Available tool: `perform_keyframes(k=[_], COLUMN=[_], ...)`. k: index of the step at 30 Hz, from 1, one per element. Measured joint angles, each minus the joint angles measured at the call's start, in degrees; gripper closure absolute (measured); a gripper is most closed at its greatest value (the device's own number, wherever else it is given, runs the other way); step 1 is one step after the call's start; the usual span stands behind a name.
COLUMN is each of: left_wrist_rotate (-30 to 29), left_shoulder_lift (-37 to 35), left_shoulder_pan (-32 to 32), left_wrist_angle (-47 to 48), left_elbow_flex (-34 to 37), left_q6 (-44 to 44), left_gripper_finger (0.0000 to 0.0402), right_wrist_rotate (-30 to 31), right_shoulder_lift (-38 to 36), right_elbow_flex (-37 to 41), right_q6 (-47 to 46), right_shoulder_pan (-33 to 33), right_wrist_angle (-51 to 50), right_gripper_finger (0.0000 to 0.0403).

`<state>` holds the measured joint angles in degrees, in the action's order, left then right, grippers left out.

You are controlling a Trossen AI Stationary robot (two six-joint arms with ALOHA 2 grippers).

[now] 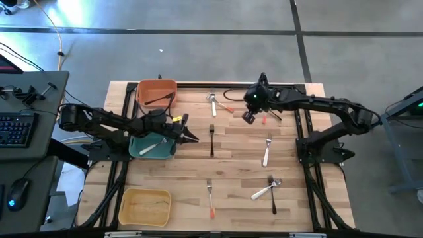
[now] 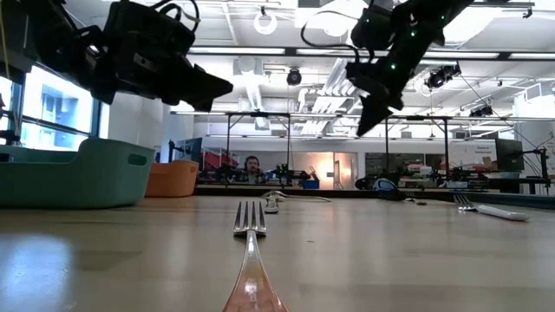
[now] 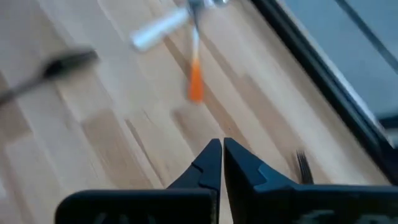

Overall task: Sort silverware by color (type)
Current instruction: Put the black fork into the orange bin

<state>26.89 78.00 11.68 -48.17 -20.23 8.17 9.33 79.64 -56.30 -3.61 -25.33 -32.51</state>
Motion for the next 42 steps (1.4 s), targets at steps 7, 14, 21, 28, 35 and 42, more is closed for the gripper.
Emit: perform_keyframes(k=[7,14,21,28,35,42], left_wrist_rotate=[0.00,0.00,0.00,-0.02,-0.46,-0.46], left_shoulder_lift=[0.00,0.00,0.00,0.00,0.00,0.00], left_shoulder_pan=[-1.02,-2.55,-3.23,-3.23,-3.21,-3.21], left_wrist_angle=[-1.39,-0.78,-0.52,-0.50,-0.50,-0.50], left_elbow_flex=[-0.02,-0.02,-0.02,-0.02,-0.02,-0.02], left_q6=[-0.55,-2.56,-2.52,-1.57,-1.00,-1.01], left_gripper_finger=[0.0371,0.0371,0.0371,0.0371,0.0371,0.0371], right_wrist_rotate=[5.83,6.53,4.14,3.95,2.06,-1.86], right_shoulder_lift=[2.38,7.68,14.40,17.28,18.86,22.04], right_elbow_flex=[0.03,0.03,0.03,0.01,0.01,-0.30], right_q6=[-2.28,0.21,3.57,3.64,2.57,0.64], right_shoulder_pan=[-3.41,-10.56,-15.59,-17.83,-19.91,-20.93], right_wrist_angle=[-7.96,-8.33,-6.48,-2.58,-1.68,-1.65], right_gripper_finger=[0.0372,0.0314,0.0263,0.0245,0.0245,0.0245])
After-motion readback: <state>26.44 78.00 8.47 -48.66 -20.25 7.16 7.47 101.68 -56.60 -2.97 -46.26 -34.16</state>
